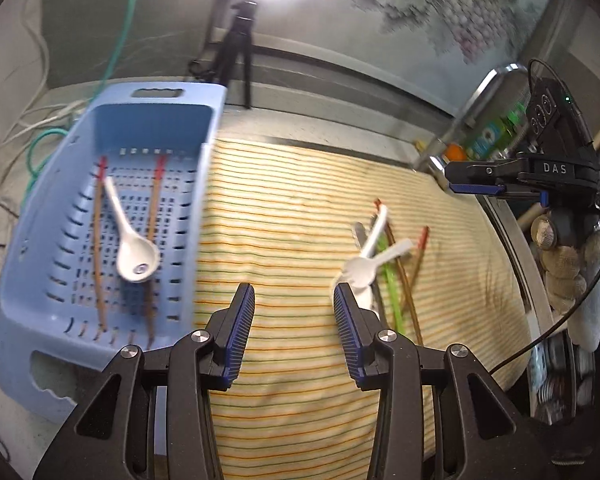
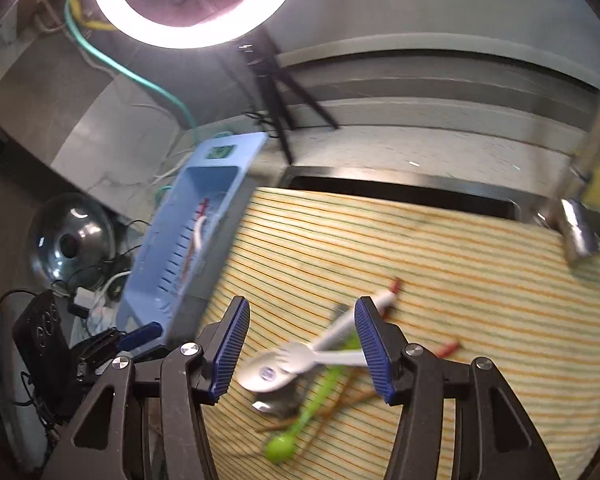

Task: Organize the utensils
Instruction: 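Move both tools back over the remaining utensils on the cloth, then grasp a white plastic fork with the left tool while the right tool grasps a chopstick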

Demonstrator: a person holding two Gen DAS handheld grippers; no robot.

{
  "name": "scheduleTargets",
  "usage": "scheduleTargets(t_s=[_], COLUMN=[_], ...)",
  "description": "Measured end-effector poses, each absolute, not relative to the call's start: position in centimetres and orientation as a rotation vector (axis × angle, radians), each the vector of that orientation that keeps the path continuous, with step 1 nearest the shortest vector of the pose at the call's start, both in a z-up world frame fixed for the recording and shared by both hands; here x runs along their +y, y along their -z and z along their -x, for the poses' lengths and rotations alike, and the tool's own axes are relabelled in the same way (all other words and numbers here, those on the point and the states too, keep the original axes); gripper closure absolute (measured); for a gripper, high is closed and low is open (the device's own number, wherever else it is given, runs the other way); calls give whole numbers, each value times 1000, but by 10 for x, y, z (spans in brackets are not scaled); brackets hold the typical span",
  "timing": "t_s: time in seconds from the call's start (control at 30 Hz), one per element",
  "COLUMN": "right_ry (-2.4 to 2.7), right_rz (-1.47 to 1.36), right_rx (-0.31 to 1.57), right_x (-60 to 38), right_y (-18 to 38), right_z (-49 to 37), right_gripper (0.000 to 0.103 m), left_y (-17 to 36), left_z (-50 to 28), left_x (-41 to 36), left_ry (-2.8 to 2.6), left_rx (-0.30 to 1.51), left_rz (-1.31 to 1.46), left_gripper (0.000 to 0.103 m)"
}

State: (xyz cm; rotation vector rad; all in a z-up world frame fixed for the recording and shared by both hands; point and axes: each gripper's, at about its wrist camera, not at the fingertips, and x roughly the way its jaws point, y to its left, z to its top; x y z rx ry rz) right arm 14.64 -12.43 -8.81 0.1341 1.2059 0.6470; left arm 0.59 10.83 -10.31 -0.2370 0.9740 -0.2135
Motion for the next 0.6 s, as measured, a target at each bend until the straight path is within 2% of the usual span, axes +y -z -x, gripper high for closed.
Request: scheduleTargets(t_s=[0.4,0.5,0.6], right_ry=[-530,-538,-536], right_rz=[-371,-367,-375], right_rx=[1302,1315,1336], right_x=[-189,-186,-182], right_y=[142,147,153], right_z=[-117,-115,-118], right_gripper=[54,64,70], left_y=[119,125,126], left_z=[-8,-11,-20], left_x=[47,35,25], left_ry=[392,424,440], left_rx=[1051,1075,1080], left_rz=[169,163,121], left_gripper=[65,79,82])
